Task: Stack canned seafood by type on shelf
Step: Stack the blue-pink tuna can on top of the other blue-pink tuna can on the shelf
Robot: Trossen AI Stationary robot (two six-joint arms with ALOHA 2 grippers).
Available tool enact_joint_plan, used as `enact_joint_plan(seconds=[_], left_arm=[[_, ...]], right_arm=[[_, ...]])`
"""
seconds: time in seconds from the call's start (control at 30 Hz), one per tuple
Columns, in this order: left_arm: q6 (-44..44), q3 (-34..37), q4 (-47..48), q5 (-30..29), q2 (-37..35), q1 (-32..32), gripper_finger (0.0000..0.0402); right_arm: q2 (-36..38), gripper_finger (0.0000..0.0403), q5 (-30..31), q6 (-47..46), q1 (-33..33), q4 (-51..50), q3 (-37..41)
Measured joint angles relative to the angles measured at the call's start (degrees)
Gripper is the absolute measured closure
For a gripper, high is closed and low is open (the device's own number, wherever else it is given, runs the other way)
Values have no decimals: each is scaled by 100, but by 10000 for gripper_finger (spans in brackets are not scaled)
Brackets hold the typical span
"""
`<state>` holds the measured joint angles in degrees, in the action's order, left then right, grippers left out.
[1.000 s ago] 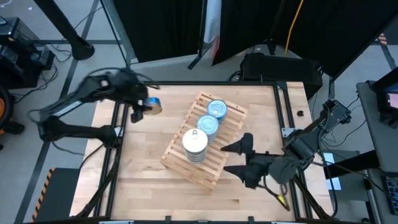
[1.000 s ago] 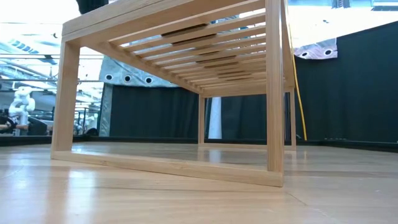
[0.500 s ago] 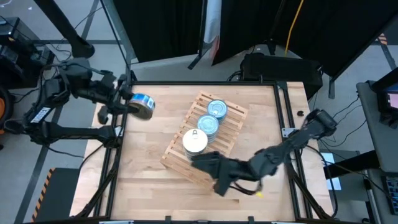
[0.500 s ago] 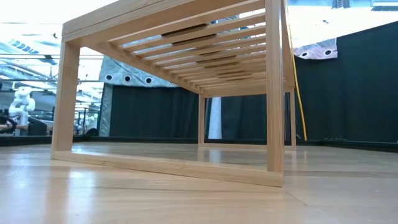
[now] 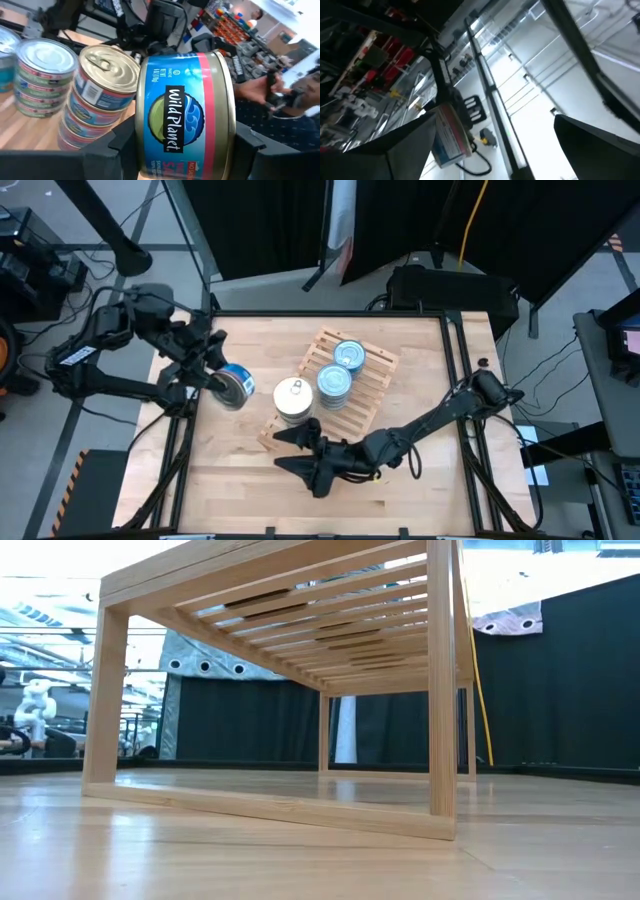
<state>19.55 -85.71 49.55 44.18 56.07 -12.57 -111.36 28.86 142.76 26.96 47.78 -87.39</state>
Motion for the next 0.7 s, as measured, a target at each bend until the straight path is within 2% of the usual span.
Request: enact_joint_plan(seconds=[0.2, 0.37, 0.7], left_arm=[[-126, 0, -8, -280, 4, 78, 199], [254, 0, -217, -274, 2, 160, 199], [1163, 0, -836, -46, 149, 893, 199]], right_arm=[[-12, 10, 651, -289, 182, 22, -53], [0, 10, 1329, -572, 602, 96, -53], [12, 10, 1548, -1233, 1262, 417, -197]])
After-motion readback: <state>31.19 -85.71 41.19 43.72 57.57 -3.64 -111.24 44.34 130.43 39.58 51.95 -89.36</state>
